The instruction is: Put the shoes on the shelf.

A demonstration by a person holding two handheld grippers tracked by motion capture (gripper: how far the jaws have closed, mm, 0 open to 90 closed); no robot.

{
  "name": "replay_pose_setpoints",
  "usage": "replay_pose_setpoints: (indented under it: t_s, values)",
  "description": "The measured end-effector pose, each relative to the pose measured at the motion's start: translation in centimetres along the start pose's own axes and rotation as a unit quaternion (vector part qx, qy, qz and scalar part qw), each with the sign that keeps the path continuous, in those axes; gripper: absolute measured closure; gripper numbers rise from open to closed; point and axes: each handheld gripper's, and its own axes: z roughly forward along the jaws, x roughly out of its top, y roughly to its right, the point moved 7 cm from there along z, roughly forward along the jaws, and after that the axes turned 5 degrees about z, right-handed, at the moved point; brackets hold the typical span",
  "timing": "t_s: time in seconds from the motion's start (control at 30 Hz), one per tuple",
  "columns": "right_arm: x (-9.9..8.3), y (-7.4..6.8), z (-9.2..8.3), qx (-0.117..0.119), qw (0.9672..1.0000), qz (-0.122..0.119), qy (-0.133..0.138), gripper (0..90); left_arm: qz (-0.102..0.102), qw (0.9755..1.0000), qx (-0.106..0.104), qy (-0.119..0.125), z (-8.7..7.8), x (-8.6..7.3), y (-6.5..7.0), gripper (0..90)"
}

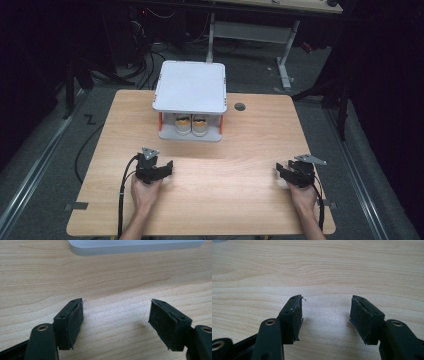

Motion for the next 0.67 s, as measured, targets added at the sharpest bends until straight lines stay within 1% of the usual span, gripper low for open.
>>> replay_pose_setpoints:
  t_s: [0.1, 0.13, 0.2, 0.23, 0.27, 0.67]
  values:
    - [-0.14, 0.0, 0.09, -0.003, 0.9999, -0.003, -0.011, 42.2, 0.006, 0.9999, 0.009, -0.004, 0.11, 0.05, -0.02, 27.9]
    - [-0.17, -0.03, 0.11, -0.005, 0.9999, -0.006, -0.012, 41.9, 0.011, 0.9998, 0.013, -0.007, 0.12, 0.04, -0.01, 28.0]
    - [-0.22, -0.16, 0.14, -0.011, 0.9997, -0.019, -0.014, 41.7, 0.021, 0.9995, 0.023, -0.011, 0.25, 0.05, 0.17, 28.2]
    - [-0.25, -0.22, 0.17, -0.017, 0.9993, -0.029, -0.016, 41.5, 0.033, 0.9989, 0.03, -0.016, 0.3, 0.03, 0.28, 28.1]
    - [-0.27, -0.31, 0.17, -0.019, 0.9992, -0.032, -0.015, 41.5, 0.034, 0.9988, 0.032, -0.014, 0.32, 0.05, 0.38, 27.5]
    - [-0.27, -0.24, 0.17, -0.018, 0.9992, -0.03, -0.016, 40.8, 0.032, 0.999, 0.028, -0.015, 0.33, 0.04, 0.35, 27.2]
